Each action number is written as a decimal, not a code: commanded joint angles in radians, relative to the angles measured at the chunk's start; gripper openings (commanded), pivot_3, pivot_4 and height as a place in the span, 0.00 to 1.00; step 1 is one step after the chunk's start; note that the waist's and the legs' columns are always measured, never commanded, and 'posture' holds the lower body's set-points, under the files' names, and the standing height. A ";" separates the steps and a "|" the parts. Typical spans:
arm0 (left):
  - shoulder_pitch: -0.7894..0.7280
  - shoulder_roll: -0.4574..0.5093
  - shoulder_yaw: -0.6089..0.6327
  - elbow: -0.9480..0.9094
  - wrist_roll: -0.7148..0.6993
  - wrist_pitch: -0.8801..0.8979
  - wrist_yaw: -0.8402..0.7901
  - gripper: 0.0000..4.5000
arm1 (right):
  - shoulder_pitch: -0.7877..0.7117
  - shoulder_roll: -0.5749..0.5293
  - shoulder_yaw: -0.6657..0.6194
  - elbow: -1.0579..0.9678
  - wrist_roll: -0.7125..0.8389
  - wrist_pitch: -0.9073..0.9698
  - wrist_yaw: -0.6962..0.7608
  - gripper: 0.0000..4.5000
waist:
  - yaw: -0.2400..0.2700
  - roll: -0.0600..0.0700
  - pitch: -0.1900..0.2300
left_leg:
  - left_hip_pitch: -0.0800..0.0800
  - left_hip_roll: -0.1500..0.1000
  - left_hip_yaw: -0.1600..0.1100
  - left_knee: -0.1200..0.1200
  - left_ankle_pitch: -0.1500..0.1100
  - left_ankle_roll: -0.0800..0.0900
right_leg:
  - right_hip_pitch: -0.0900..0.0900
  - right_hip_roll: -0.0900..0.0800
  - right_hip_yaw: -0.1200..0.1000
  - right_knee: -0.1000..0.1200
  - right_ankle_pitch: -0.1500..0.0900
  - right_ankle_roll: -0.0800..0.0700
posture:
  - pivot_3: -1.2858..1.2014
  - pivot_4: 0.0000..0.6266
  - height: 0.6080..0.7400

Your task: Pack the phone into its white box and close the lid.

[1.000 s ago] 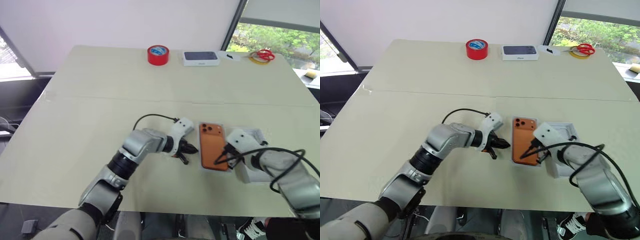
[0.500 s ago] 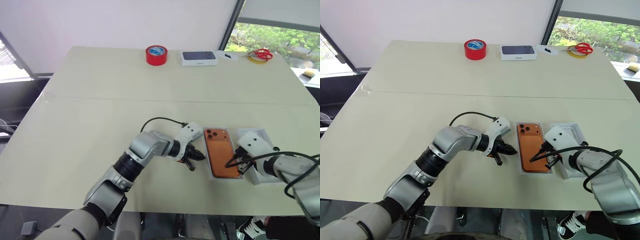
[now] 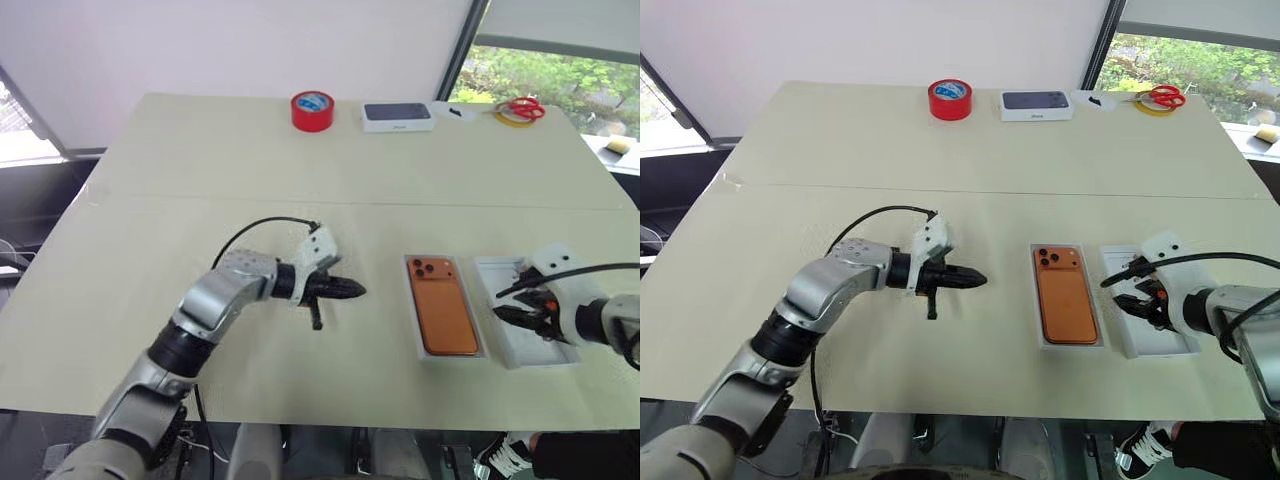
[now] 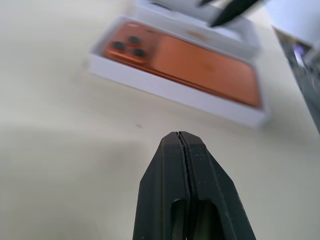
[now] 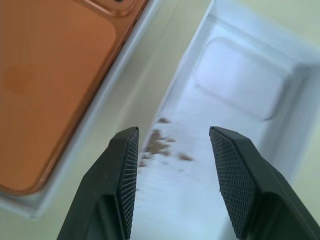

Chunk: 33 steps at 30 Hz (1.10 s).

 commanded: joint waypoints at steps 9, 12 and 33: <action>0.029 0.000 -0.001 -0.068 0.004 -0.096 -0.065 0.00 | -0.170 0.096 0.053 0.132 0.040 0.196 -0.141 0.40 | -0.001 0.000 0.000 | 0.000 0.000 0.000 0.000 0.000 0.001 | 0.000 0.000 0.000 0.000 0.000 0.000 | 0.52 0.24 0.93; 0.033 -0.007 0.003 -0.069 0.004 -0.098 -0.062 0.00 | -0.178 0.093 0.056 0.133 0.052 0.210 -0.156 0.08 | -0.001 0.000 0.000 | 0.000 0.000 0.000 0.000 0.000 0.001 | 0.000 0.000 0.000 0.000 0.000 0.000 | 0.52 0.24 0.93; 0.011 -0.018 0.175 0.138 0.017 -0.149 0.037 0.00 | -0.463 0.351 0.047 0.295 1.641 -0.154 -1.141 0.01 | -0.026 0.002 0.001 | -0.001 0.002 0.002 0.001 0.001 0.000 | -0.003 0.001 0.001 0.006 0.000 0.001 | 0.52 0.24 0.93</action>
